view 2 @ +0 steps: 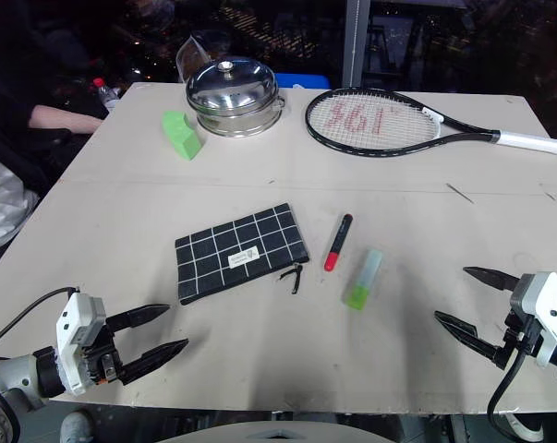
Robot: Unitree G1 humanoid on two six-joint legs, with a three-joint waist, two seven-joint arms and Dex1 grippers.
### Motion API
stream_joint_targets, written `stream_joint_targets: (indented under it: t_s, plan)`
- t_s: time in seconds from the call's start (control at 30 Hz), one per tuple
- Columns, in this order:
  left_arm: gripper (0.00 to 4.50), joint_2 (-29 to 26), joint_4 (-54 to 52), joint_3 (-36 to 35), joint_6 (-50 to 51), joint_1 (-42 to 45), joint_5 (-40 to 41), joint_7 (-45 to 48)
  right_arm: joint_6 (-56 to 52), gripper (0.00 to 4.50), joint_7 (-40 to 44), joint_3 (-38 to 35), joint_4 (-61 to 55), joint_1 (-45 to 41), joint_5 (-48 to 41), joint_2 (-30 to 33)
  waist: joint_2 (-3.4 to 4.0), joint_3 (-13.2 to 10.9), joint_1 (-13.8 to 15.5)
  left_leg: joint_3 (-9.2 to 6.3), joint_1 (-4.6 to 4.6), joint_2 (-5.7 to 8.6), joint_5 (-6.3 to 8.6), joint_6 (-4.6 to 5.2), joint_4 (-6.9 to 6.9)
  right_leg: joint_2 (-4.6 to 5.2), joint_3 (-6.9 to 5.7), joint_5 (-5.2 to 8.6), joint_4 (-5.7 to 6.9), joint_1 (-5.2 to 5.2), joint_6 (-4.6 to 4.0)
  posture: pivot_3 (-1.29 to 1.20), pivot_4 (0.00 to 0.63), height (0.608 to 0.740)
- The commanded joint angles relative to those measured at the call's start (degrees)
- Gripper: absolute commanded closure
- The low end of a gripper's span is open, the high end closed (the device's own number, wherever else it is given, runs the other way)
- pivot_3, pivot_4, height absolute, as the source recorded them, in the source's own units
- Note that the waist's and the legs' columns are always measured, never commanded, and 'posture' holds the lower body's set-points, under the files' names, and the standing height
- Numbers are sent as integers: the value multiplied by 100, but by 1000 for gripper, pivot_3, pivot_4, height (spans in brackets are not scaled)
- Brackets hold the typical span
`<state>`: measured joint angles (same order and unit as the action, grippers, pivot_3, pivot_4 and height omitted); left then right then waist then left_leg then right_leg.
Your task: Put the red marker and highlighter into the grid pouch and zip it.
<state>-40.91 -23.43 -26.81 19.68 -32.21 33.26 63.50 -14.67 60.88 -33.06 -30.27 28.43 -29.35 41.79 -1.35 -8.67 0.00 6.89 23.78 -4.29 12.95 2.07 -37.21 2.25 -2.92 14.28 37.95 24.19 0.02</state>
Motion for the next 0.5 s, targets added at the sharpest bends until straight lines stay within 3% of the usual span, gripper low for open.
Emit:
stream_joint_targets:
  t_s: [0.03,0.13,0.2,0.3,0.43,0.5]
  plan:
    - [12,122,-7,-21,22,394,136,-348,-109,0,-301,200,-342,-388,-174,20,0,0,1,0,0,0,0,0,0,0,0,0,0,0,0,0,150,740]
    - [12,242,210,-183,568,1065,503,-994,-447,0,-817,764,-863,-1117,-621,-154,5,-3,-8,-6,-5,0,-1,1,-5,-3,0,-8,4,-2,-10,0,150,740]
    - [12,229,393,-179,54,1196,-89,-1147,-550,0,-864,1030,-1038,-1319,-760,-183,2,1,-8,-20,-1,0,-2,1,-7,-10,-7,-11,10,-1,-15,0,150,740]
    - [12,-41,808,-17,-1289,1121,-996,-731,-592,0,-797,1335,-1241,-1422,-901,-133,-5,2,-7,-19,2,2,-12,18,2,-15,-6,-10,0,-8,-15,0,150,740]
    - [12,-496,2611,77,-4287,1337,-2118,-206,-389,0,-401,1639,-1429,-1262,-932,-19,-5,2,43,-12,5,5,8,24,2,-12,-5,-8,-4,-6,-36,0,150,740]
    - [12,-591,3253,277,-5118,1685,-2387,-221,-229,0,-349,1684,-1383,-1175,-880,-78,-2,3,87,-12,3,4,8,25,1,-5,-8,-7,-4,-6,-38,0,150,740]
